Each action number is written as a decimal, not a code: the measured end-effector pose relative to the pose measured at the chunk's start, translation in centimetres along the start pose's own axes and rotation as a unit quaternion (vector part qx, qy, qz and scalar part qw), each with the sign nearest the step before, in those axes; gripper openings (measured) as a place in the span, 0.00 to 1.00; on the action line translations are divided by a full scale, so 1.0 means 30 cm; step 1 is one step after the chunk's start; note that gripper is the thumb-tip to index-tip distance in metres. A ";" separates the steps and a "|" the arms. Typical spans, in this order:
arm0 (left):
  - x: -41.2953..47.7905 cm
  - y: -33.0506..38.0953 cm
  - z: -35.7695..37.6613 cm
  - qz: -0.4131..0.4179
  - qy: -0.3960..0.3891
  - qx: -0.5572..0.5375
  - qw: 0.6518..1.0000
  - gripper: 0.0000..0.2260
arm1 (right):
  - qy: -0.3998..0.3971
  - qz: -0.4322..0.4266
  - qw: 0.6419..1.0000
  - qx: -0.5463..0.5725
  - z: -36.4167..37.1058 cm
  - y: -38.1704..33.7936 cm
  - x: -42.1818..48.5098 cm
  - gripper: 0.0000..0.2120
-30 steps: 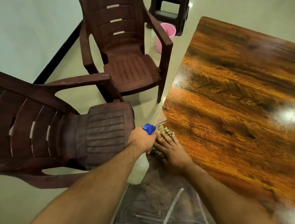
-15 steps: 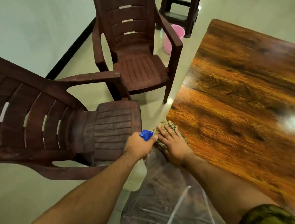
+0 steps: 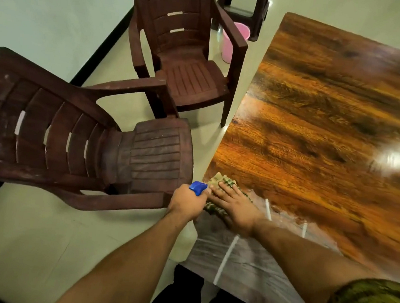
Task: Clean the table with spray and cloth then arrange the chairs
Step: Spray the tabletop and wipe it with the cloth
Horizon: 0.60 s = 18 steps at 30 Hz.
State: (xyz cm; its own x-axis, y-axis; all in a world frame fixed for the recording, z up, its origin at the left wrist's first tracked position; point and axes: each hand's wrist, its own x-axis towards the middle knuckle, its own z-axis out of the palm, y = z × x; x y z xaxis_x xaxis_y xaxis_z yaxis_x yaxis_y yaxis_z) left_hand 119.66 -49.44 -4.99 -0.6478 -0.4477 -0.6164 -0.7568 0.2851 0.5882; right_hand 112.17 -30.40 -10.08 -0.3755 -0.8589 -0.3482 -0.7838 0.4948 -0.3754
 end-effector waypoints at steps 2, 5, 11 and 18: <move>-0.034 -0.033 0.007 -0.008 0.010 -0.006 1.000 0.16 | 0.013 0.031 0.999 -0.005 -0.016 0.055 -0.049 0.31; -0.076 -0.059 0.013 -0.022 0.002 -0.023 1.000 0.14 | 0.078 0.211 0.974 0.038 -0.042 0.020 0.022 0.31; -0.135 -0.078 0.036 -0.008 0.040 -0.028 0.999 0.16 | 0.008 0.035 0.999 0.000 0.040 -0.162 0.023 0.31; -0.242 -0.029 0.186 0.013 0.037 -0.061 0.997 0.18 | 0.078 0.276 0.957 0.038 0.011 0.117 -0.244 0.33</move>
State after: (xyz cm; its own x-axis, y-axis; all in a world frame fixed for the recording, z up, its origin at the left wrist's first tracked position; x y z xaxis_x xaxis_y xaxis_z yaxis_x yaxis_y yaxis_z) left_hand 124.53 -41.71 -3.94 -0.6552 -0.5044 -0.5623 -0.7209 0.1950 0.6651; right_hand 112.33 -22.32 -9.12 -0.7964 -0.4701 -0.3804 -0.4086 0.8820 -0.2346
